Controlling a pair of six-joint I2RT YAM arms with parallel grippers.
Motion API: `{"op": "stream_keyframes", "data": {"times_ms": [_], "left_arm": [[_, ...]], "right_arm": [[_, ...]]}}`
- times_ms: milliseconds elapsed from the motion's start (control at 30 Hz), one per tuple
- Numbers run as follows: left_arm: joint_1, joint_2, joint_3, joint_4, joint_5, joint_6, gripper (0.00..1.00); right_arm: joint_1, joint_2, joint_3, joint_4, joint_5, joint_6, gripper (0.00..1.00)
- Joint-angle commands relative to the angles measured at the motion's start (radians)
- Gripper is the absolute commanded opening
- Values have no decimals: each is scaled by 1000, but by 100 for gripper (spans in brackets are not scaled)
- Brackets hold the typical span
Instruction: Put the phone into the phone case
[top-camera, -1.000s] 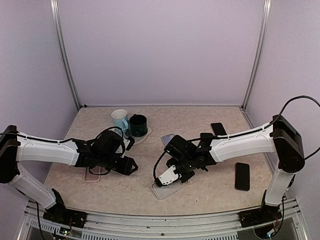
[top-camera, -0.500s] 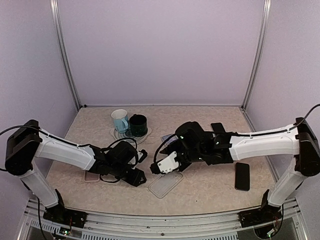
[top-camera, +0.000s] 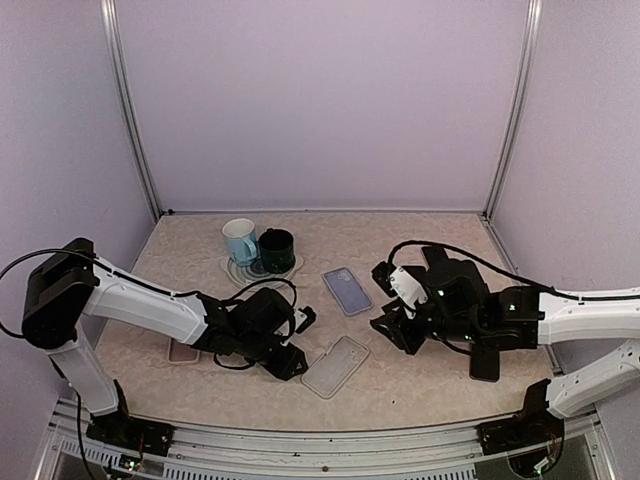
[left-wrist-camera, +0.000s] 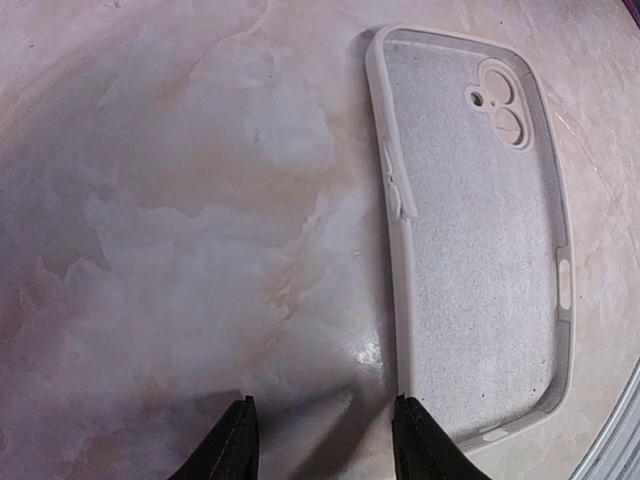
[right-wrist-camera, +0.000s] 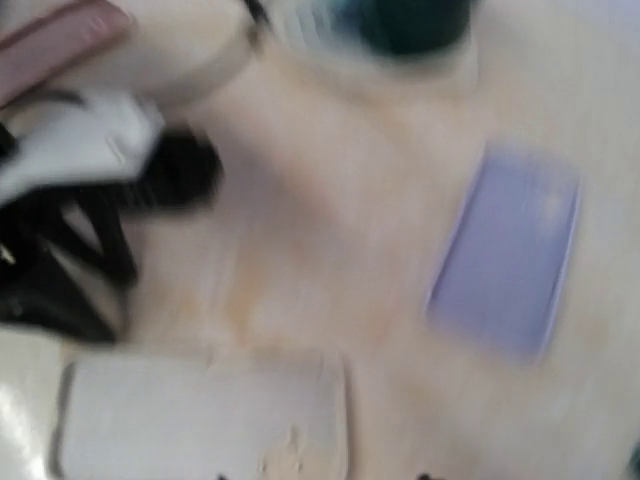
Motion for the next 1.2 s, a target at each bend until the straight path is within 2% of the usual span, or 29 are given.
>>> {"op": "stream_keyframes", "data": {"times_ms": [0,200,367,800,1000,1167], "left_arm": [[-19,24,10,-53,27,13,46],[-45,42,26,-70,28,16,45],[-59,43,21,-73,29,22,45],[-76,38,11,-75,59,35,42],[-130,31,8,-30,147,96,41],[-136,67,69,21,133,117,41]], "right_arm": [[-6,-8,-50,-163,-28,388,35],[-5,122,-38,-255,-106,496,22],[2,213,-37,-237,-161,534,13],[-13,420,28,-105,-155,534,9],[-72,522,127,-73,-137,468,9],[-130,575,198,-50,-168,405,8]]}}
